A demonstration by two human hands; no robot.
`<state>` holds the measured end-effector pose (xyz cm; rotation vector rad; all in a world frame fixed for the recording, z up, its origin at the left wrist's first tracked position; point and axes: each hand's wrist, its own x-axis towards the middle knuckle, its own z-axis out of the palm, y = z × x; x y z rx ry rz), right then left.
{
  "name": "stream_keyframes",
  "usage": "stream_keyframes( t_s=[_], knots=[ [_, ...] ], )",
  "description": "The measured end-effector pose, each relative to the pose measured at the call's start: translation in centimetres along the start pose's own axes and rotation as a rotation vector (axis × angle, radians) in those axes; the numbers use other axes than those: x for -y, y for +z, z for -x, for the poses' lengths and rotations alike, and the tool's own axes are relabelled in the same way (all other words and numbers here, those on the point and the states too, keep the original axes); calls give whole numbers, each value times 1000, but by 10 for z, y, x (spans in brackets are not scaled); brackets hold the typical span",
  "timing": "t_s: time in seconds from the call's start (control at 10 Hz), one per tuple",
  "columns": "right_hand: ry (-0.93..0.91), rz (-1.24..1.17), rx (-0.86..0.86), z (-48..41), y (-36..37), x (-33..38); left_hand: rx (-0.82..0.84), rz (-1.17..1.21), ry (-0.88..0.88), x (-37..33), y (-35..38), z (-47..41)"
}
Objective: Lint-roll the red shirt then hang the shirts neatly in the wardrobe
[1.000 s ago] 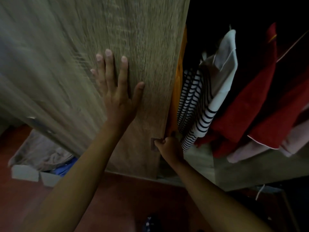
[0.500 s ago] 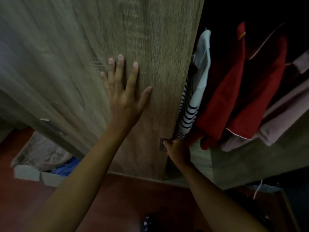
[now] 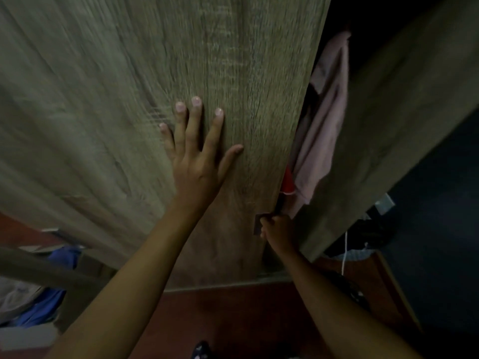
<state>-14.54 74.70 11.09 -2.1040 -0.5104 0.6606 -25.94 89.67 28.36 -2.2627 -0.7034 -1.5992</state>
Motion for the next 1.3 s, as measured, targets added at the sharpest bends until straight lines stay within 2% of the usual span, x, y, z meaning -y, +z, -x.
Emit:
stream_keyframes(
  t_s=[0.3, 0.5, 0.9, 1.1, 1.2, 1.3],
  knots=[
    [50, 55, -78, -35, -110, -53, -42, 18, 22, -116, 54, -11],
    [73, 46, -114, -47, -153, -73, -64, 40, 29, -164, 76, -15],
    [45, 126, -162, -63, -190, -97, -80, 77, 27, -204, 93, -18],
    [43, 117, -142, -63, -192, -93, -10, 108, -1, -211, 83, -20],
    [-5, 180, -63, -60, -205, -97, 78, 276, 10, -237, 68, -19],
    [-3, 243, -81, -52, -233, -108, 178, 508, 163, -270, 54, -26]
  ],
)
